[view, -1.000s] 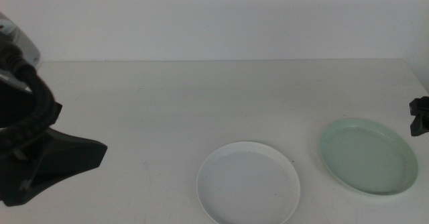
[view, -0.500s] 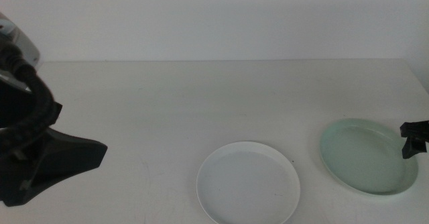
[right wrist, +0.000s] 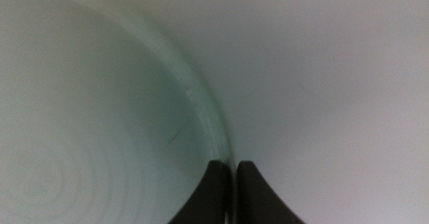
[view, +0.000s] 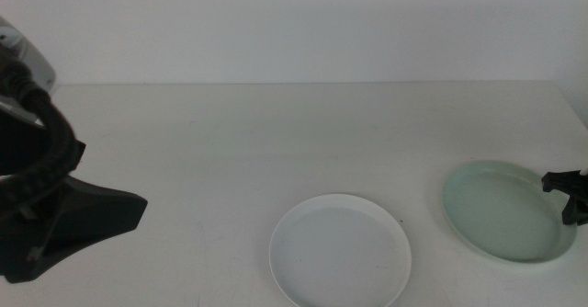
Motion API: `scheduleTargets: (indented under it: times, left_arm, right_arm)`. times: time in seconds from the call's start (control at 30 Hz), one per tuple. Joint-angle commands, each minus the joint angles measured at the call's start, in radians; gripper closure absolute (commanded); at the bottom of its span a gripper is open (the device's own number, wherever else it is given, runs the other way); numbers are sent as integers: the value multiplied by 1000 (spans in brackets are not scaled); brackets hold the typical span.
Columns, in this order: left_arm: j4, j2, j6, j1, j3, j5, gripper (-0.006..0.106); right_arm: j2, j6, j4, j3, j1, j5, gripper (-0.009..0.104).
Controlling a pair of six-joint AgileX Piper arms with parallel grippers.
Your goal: Stack the three bowls on top of each other.
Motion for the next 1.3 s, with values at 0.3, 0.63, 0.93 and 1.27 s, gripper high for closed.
scheduleTargets:
  times: [0.3,0.63,0.93,1.27]
  left_arm:
    - [-29,-4,-11,-1,-23,-52,-5]
    - [-28,-4,-11,-1,-23,-52,-5]
    - [-27,-4,-11,-1,-23,-52,-5]
    - [-27,-4,-11,-1,-23,-52,-5]
  right_arm:
    - [-266,-48,127,-121,79,181,96]
    - [-270,7,179,-210,401,261,96]
    - [-168,35,165,-210,588,199,96]
    - [-77,28,132,-210,624,183,96]
